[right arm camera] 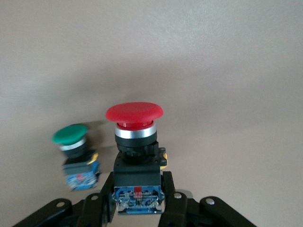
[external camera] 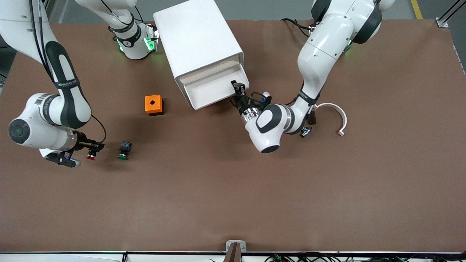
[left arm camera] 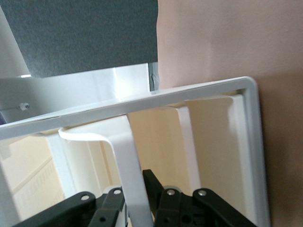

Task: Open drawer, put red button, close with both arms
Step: 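Lift the red button with the right gripper and carry it over the drawer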

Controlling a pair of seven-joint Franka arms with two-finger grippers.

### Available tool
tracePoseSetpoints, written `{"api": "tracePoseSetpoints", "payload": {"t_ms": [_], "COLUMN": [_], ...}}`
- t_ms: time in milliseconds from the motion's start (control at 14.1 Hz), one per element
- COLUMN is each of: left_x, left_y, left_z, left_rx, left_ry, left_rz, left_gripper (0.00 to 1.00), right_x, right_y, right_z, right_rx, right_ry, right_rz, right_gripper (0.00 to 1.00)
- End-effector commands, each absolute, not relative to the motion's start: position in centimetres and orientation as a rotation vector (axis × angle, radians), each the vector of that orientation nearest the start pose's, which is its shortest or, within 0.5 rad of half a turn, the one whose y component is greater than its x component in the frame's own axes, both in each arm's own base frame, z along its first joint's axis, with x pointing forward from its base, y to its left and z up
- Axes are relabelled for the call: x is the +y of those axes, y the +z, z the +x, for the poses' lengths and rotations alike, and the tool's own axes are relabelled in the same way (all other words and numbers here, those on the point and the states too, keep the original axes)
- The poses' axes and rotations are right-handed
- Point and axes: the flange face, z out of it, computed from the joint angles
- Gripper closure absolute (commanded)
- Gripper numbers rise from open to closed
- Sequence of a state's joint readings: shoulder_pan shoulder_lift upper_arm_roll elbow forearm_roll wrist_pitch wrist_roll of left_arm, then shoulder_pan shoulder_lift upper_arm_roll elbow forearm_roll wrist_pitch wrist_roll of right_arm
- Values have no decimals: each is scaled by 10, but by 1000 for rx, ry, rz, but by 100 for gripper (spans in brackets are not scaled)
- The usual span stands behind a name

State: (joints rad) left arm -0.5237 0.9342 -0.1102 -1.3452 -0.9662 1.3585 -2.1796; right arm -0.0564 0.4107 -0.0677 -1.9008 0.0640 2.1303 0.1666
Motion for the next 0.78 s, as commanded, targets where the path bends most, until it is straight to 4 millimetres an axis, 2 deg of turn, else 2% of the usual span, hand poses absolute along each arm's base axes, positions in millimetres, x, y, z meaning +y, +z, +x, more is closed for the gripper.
{"api": "tracePoseSetpoints", "payload": {"t_ms": [0, 213, 356, 569, 640, 711], "left_x": [-427, -409, -403, -400, -400, -399], "left_y": [179, 180, 179, 179, 179, 180], "left_z": [508, 524, 528, 531, 531, 532], "left_rx": [-1709, -1745, -1753, -1759, -1759, -1758], "left_ry": [1498, 1520, 1525, 1533, 1536, 1542], "left_rz": [-1210, -1187, -1181, -1179, -1181, -1191], "left_gripper": [85, 84, 83, 81, 78, 63], "right_x": [-19, 54, 102, 185, 221, 255], "right_y": [319, 370, 401, 428, 433, 435], "right_z": [601, 588, 576, 550, 536, 523], "right_rx": [632, 829, 926, 1053, 1090, 1140], "right_ry": [276, 313, 307, 325, 322, 314], "right_rz": [-3043, -2902, -2863, -2846, -2842, -2830], "right_gripper": [100, 100, 100, 100, 100, 100]}}
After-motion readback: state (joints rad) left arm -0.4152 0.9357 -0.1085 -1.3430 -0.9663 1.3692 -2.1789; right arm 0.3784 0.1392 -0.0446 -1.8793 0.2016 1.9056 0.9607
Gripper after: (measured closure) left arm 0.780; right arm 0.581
